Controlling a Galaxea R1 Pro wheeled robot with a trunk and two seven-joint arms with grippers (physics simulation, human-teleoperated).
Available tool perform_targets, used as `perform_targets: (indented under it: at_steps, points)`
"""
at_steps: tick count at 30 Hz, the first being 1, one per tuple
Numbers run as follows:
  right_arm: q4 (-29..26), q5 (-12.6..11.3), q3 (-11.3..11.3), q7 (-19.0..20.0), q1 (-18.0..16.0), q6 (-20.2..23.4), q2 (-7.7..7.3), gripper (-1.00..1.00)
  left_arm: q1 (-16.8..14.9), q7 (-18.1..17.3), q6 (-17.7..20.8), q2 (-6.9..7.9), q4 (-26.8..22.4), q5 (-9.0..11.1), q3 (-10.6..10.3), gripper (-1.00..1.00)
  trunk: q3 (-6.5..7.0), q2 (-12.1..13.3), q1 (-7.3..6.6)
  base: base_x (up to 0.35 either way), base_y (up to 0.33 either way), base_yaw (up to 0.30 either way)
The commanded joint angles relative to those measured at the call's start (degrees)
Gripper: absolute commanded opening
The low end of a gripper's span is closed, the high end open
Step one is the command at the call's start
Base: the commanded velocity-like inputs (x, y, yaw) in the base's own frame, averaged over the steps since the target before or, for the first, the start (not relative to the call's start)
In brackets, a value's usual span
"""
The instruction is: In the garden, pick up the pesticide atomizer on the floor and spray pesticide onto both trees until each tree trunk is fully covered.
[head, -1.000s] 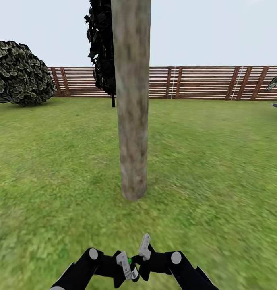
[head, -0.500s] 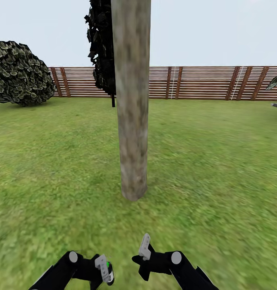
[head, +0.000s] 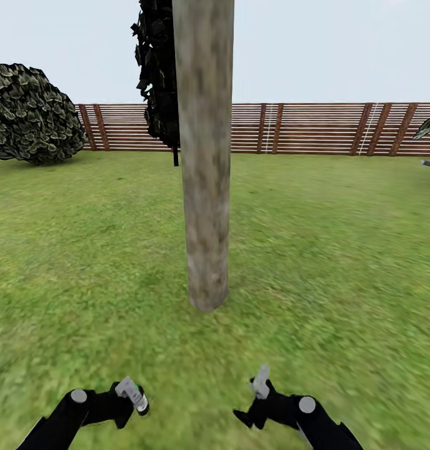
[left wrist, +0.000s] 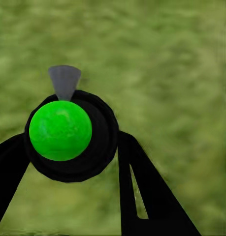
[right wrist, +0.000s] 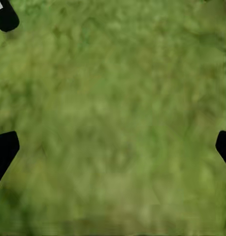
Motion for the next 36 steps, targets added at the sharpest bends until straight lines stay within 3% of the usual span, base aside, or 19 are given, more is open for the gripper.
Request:
perform_targets:
  at_steps: [1, 3, 6, 7, 12, 14, 16, 18, 21, 24, 32, 36]
  points:
    - [2.8, -0.1, -4.8, -0.7, 0.0, -0.7, -0.12, 1.00, 0.0, 3.0, 1.5, -1.26, 0.1, 0.1, 0.3, -1.00, 0.00, 0.0, 0.00, 0.000, 0.000, 0.000]
    - [6.2, -0.1, -11.5, -1.6, 0.1, -4.0, -0.55, 1.00, 0.0, 8.9, 3.1, -3.63, 0.2, 1.6, 1.3, -1.00, 0.00, 0.0, 0.00, 0.000, 0.000, 0.000]
    - [9.6, -0.1, -17.6, -4.1, 0.2, -9.1, -1.61, 1.00, 0.0, 16.3, 3.7, -6.11, 0.2, 4.9, 2.4, -1.00, 0.00, 0.0, 0.00, 0.000, 0.000, 0.000]
    - [12.6, -0.1, -21.4, -7.1, 0.7, -14.6, -2.46, 1.00, -0.1, 22.6, 3.9, -8.07, 0.2, 6.9, 2.8, -1.00, 0.00, 0.0, 0.00, 0.000, 0.000, 0.000]
    - [17.2, -0.1, -26.6, -13.5, 2.0, -24.6, -3.59, 1.00, -0.1, 32.7, 4.0, -9.93, 0.5, 10.5, 3.0, -1.00, 0.00, 0.0, 0.00, 0.000, 0.000, 0.000]
    - [17.9, -0.1, -30.4, -17.1, 2.2, -26.7, -3.70, 1.00, -0.1, 36.1, 4.0, -10.21, 0.9, 13.2, 2.9, -1.00, 0.00, 0.0, 0.00, 0.000, 0.000, 0.000]
    - [18.2, -0.1, -32.5, -19.1, 2.3, -27.1, -3.73, 1.00, -0.1, 37.9, 4.0, -10.27, 1.1, 15.2, 2.9, -1.00, 0.00, 0.0, 0.00, 0.000, 0.000, 0.000]
    - [18.6, -0.1, -33.3, -20.3, 2.3, -27.3, -3.70, 1.00, -0.1, 40.2, 4.0, -10.29, 1.2, 16.3, 2.9, -1.00, 0.00, 0.0, 0.00, 0.000, 0.000, 0.000]
    - [19.5, -0.1, -33.9, -22.5, 2.4, -27.6, -3.59, 1.00, -0.2, 47.7, 4.0, -10.42, 1.2, 17.2, 2.7, -1.00, 0.00, 0.0, 0.00, 0.000, 0.000, 0.000]
    - [19.8, -0.1, -34.1, -25.8, 2.4, -27.8, -3.37, 1.00, -0.3, 51.1, 4.0, -11.05, 0.9, 17.5, 2.6, -1.00, 0.00, 0.0, 0.00, 0.000, 0.000, 0.000]
    - [19.9, -0.1, -34.1, -28.1, 2.4, -27.7, -3.28, 1.00, -0.2, 51.8, 4.0, -14.10, 0.3, 17.7, 2.0, -1.00, 0.00, 0.0, 0.00, 0.000, 0.000, 0.000]
    - [19.9, -0.2, -34.1, -28.1, 2.4, -27.7, -3.23, 1.00, -0.2, 51.7, 4.1, -14.63, 0.2, 17.7, 2.1, -1.00, 0.00, 0.0, 0.00, 0.000, 0.000, -0.071]
